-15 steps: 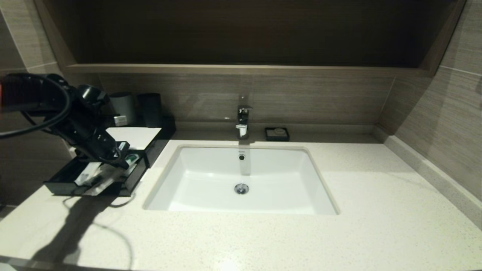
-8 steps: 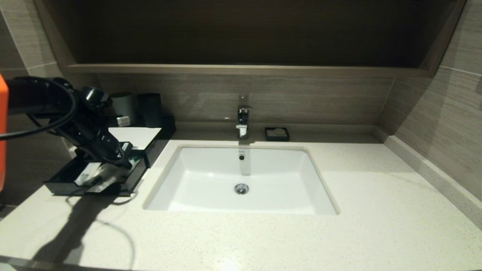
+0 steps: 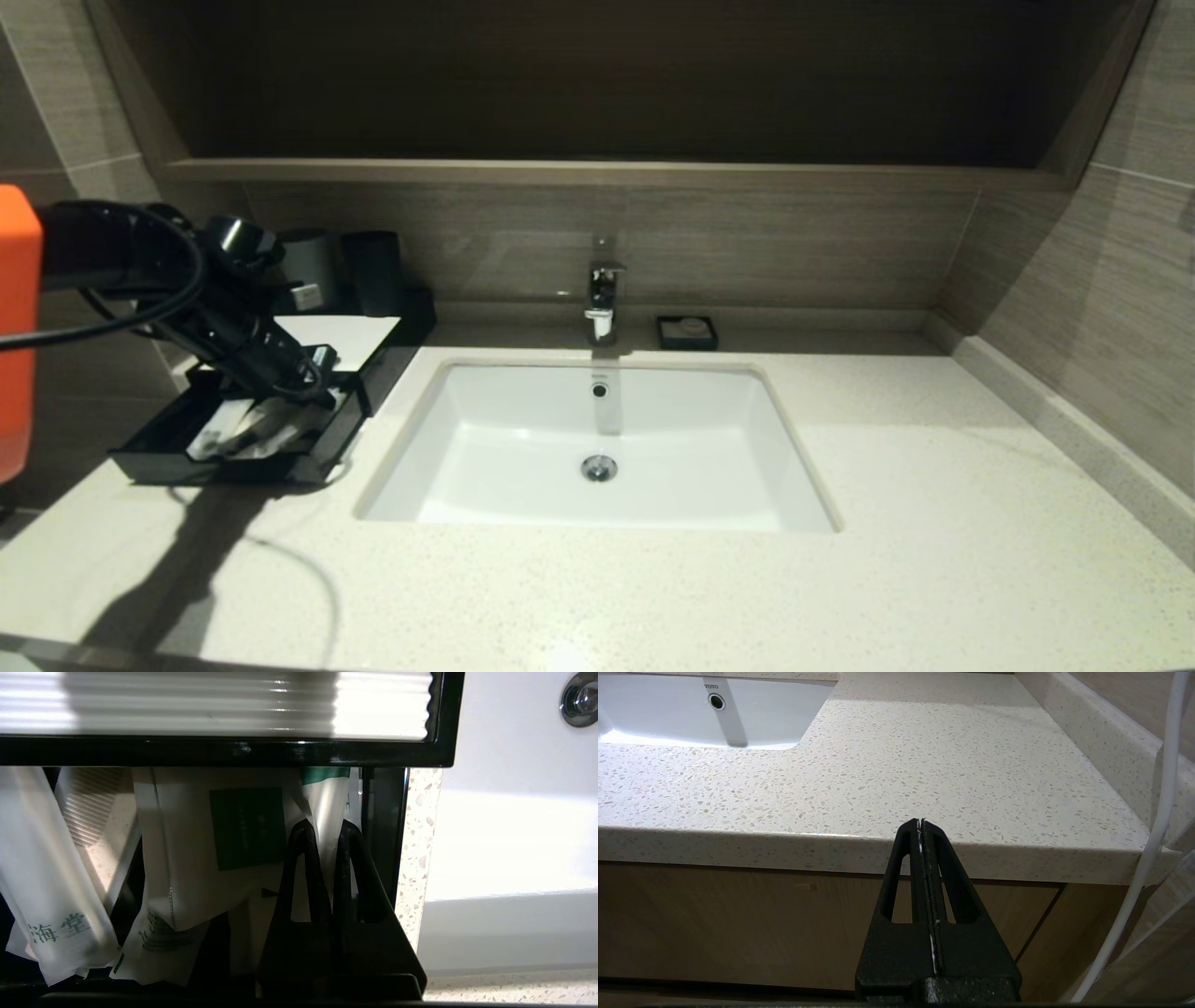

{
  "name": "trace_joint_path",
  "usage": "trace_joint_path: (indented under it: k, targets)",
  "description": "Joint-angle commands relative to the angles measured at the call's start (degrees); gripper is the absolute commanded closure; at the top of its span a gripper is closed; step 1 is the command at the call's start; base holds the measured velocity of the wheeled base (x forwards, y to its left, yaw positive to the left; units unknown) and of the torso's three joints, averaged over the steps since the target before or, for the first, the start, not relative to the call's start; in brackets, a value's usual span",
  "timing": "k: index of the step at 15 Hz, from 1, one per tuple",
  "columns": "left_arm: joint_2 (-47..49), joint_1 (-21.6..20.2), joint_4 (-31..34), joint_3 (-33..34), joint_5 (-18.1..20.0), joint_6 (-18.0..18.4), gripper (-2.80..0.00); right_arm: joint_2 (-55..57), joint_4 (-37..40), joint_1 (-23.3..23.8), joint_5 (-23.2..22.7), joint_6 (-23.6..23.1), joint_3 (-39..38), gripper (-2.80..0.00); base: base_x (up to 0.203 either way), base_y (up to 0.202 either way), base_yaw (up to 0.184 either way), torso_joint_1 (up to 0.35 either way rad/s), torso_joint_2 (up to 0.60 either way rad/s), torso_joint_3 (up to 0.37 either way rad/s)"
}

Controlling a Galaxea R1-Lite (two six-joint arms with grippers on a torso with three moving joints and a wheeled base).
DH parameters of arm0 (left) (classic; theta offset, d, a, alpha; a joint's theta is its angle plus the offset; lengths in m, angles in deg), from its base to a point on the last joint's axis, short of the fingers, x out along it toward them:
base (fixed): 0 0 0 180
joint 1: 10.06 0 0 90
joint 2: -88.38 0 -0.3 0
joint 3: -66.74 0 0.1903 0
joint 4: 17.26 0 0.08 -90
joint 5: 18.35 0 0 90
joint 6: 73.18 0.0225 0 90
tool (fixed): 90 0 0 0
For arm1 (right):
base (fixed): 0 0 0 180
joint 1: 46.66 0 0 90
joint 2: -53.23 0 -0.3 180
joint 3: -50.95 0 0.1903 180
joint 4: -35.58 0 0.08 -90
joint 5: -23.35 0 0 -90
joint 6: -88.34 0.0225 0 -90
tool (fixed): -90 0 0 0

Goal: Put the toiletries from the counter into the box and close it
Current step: Place the bathroom toiletry into the drawer

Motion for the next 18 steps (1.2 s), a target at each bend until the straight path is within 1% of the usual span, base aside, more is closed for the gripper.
trace_joint_path:
  k: [1,6,7,13,18]
  targets:
    - [0.0,0.0,0.0,0.0,1.1,-0.5,0.0,0.1,0.0,0.0,0.0,0.0,-0.1,0.0,0.0,0.0,0.0,0.0,0.0,0.0]
    - [-0.2,0.0,0.0,0.1,1.4,-0.5,0.0,0.1,0.0,0.0,0.0,0.0,-0.1,0.0,0.0,0.0,0.0,0.0,0.0,0.0]
    - [-0.2,0.0,0.0,0.1,1.4,-0.4,-2.8,0.0,0.0,0.0,0.0,0.0,-0.1,0.0,0.0,0.0,0.0,0.0,0.0,0.0]
    - [-1.0,-0.7,0.0,0.1,1.3,-0.3,-2.8,0.1,0.0,0.0,0.0,0.0,-0.1,0.0,0.0,0.0,0.0,0.0,0.0,0.0]
    - [-2.3,-2.6,0.0,0.1,1.2,-0.2,-2.8,0.1,0.0,0.0,0.0,0.0,-0.1,0.0,0.0,0.0,0.0,0.0,0.0,0.0]
